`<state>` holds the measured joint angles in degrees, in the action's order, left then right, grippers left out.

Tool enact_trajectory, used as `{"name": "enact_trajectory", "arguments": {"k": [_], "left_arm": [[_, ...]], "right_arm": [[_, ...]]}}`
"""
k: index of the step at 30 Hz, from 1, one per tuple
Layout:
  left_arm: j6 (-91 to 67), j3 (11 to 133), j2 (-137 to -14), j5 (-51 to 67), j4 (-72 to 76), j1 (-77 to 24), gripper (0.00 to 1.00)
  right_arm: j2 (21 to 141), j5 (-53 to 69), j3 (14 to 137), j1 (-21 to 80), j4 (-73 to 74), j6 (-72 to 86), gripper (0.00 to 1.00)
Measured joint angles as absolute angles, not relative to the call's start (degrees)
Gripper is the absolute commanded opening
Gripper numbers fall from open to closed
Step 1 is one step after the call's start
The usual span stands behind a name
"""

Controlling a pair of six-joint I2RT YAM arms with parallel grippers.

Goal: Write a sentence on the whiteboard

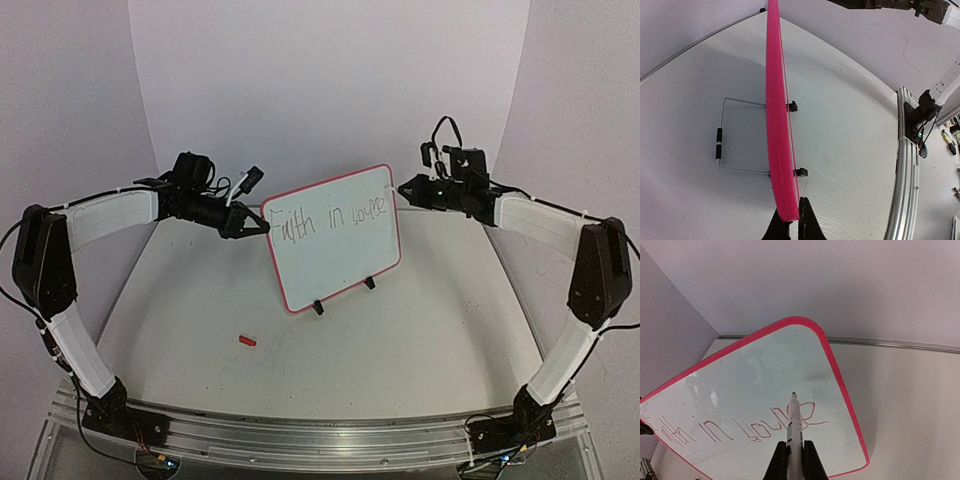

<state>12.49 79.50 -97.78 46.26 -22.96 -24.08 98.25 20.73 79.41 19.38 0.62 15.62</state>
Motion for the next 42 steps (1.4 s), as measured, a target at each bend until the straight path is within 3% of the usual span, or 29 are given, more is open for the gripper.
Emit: {"name": "enact_trajectory", "arguments": {"k": [42], "left_arm": [[12.51, 79.50, -97.78, 46.06, -23.05, -24.09, 0.00]], "right_arm": [[102.54, 16.66, 74.46, 19.31, -2.48, 16.82, 0.00]]}}
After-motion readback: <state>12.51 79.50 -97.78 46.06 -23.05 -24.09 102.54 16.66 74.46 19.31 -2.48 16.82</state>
